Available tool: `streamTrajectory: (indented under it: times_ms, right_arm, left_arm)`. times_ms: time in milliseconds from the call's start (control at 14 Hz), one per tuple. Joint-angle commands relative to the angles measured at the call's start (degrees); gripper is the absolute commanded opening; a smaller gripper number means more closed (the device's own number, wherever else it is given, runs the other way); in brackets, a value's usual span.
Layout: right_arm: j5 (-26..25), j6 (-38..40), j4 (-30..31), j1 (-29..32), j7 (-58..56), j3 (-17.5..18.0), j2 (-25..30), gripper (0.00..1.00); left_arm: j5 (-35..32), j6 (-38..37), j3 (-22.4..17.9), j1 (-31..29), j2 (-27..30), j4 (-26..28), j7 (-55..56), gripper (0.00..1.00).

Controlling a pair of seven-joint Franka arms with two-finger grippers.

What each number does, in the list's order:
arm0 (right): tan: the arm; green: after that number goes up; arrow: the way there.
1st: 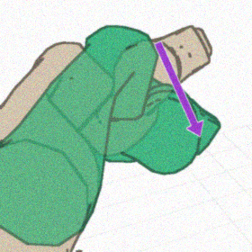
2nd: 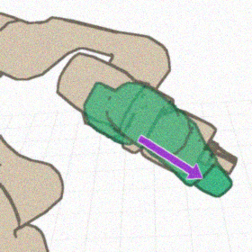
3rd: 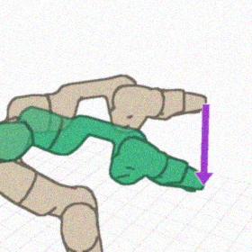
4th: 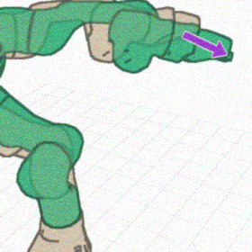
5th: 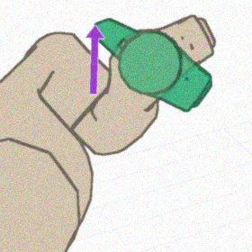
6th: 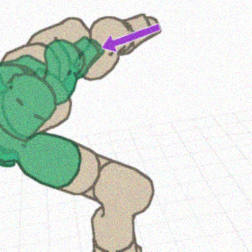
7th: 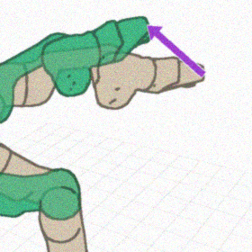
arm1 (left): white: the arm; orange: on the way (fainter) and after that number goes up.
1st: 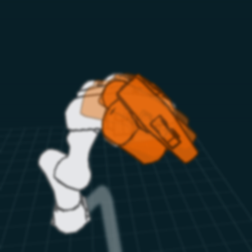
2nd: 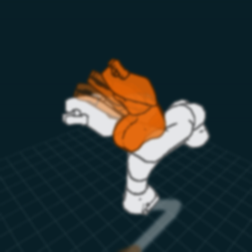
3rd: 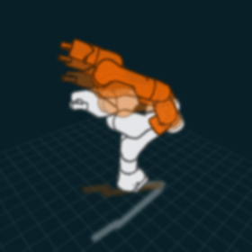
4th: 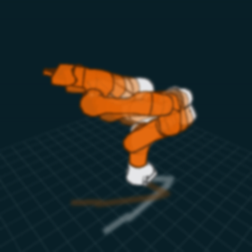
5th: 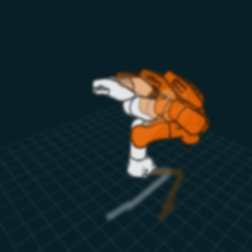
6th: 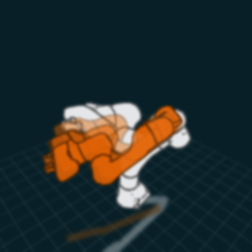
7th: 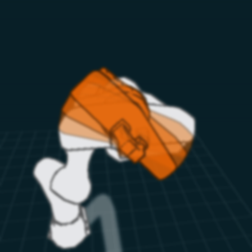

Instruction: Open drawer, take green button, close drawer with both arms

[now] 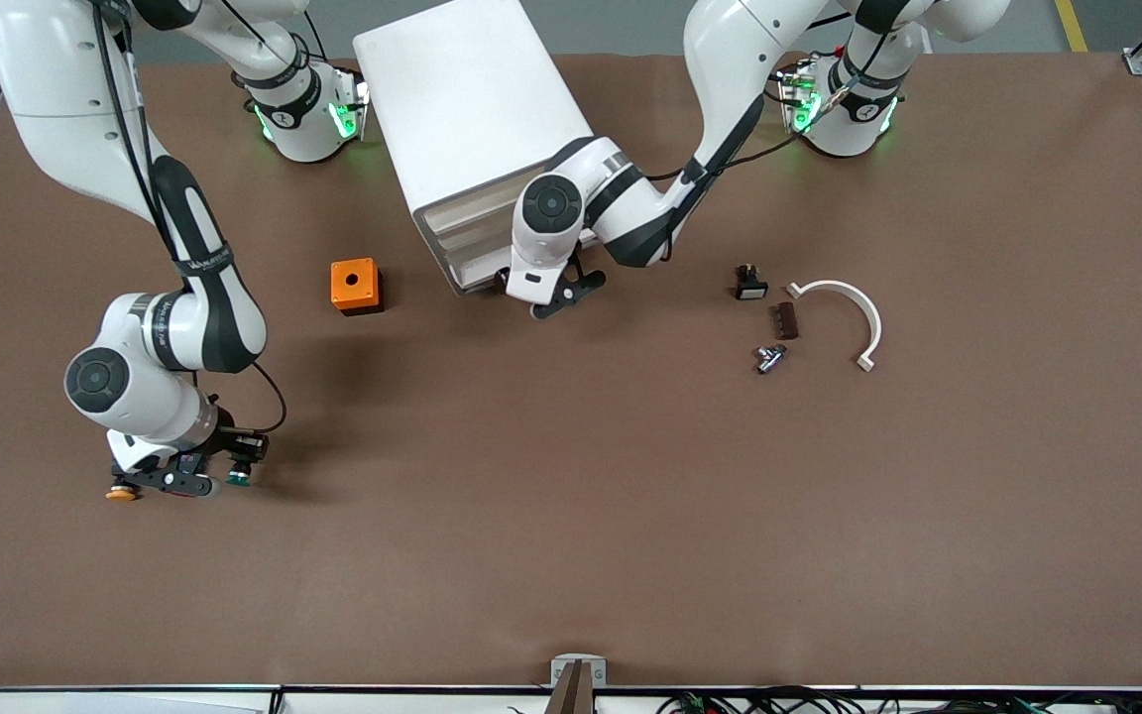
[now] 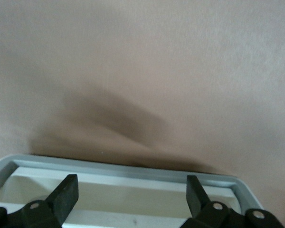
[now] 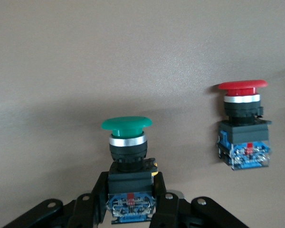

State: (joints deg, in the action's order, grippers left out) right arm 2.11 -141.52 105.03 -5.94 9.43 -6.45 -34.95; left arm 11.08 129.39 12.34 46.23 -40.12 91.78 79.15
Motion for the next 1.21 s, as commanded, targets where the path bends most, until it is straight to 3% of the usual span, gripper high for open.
streamTrajectory:
  times_ms: [0, 357, 571, 643, 786, 1143]
  right_arm:
    - [0.1, -1.1, -0.3, 1.1, -0.9, 1.1, -0.7, 0.01]
    - [0.1, -1.6, 0.0, 0.8, -1.0, 1.2, -1.3, 0.02]
    - [0.1, -1.6, 0.1, 0.4, -1.0, 1.3, -1.4, 0.03]
    - [0.1, -1.5, 0.1, 0.4, -1.0, 1.3, -1.4, 0.16]
    - [0.1, -1.6, 0.0, 0.6, -1.6, 1.3, -1.4, 1.00]
    - [0.1, 1.0, -1.2, 0.8, -5.0, 1.2, 0.8, 1.00]
  left_arm:
    - [2.3, 0.5, 0.1, 1.1, 0.1, -0.2, 0.9, 1.00]
    - [4.6, 2.5, -0.1, 2.0, 0.0, 0.9, 1.0, 1.00]
    - [4.0, 2.4, -0.7, -1.0, 1.1, 0.6, 0.1, 1.00]
    - [2.9, 2.3, -0.9, -3.1, 1.8, 0.5, 0.1, 1.00]
    - [-1.9, 1.9, -1.1, -8.6, 3.7, 0.4, 0.4, 1.00]
    - [-12.2, -2.1, -1.0, -22.1, 11.3, -2.2, 0.0, 1.00]
